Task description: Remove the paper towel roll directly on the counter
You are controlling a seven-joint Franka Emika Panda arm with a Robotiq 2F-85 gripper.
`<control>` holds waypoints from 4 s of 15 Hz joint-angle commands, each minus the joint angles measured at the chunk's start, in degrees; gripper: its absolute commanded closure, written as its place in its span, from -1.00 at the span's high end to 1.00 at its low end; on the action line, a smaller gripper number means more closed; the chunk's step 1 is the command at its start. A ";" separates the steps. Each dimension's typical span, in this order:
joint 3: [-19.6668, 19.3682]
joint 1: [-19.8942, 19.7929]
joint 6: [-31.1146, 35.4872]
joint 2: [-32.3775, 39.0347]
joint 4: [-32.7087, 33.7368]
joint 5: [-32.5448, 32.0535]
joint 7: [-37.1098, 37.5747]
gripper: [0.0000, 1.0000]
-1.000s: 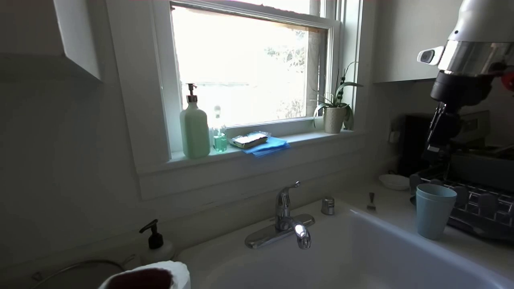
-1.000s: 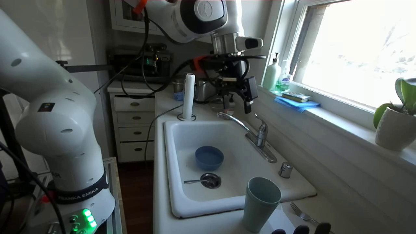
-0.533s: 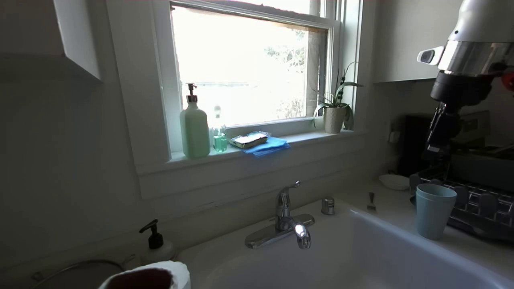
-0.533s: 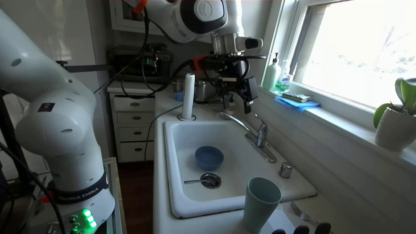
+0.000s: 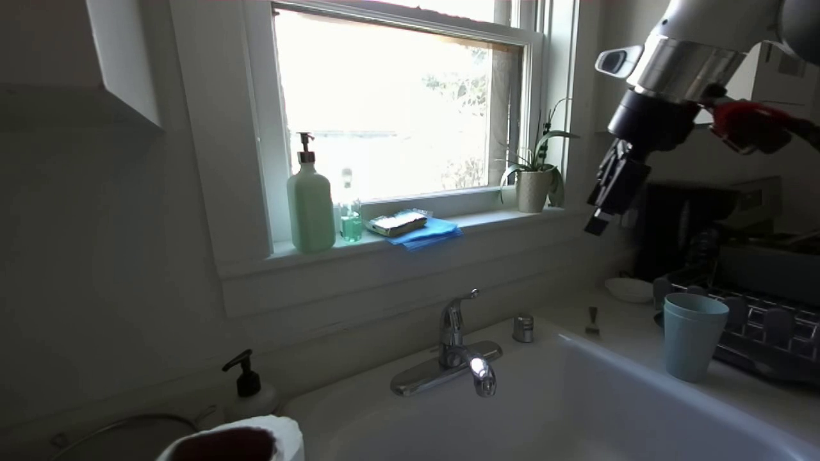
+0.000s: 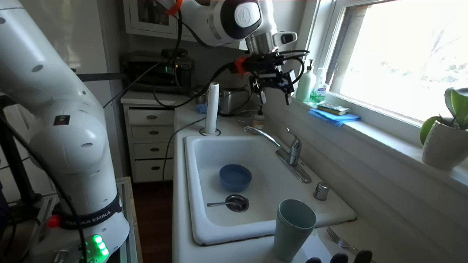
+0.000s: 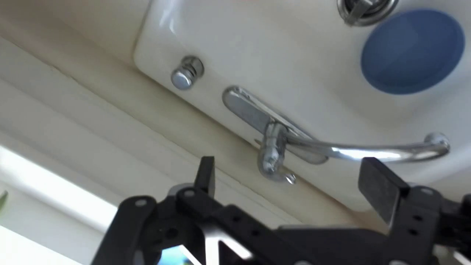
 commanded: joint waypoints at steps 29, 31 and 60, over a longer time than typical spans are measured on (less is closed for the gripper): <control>7.50 11.04 -10.95 20.27 23.78 31.97 -22.85 1.00; 9.79 11.56 -11.24 22.06 26.49 32.00 -22.08 1.00; 20.11 8.44 -26.06 43.61 49.50 41.50 -33.64 1.00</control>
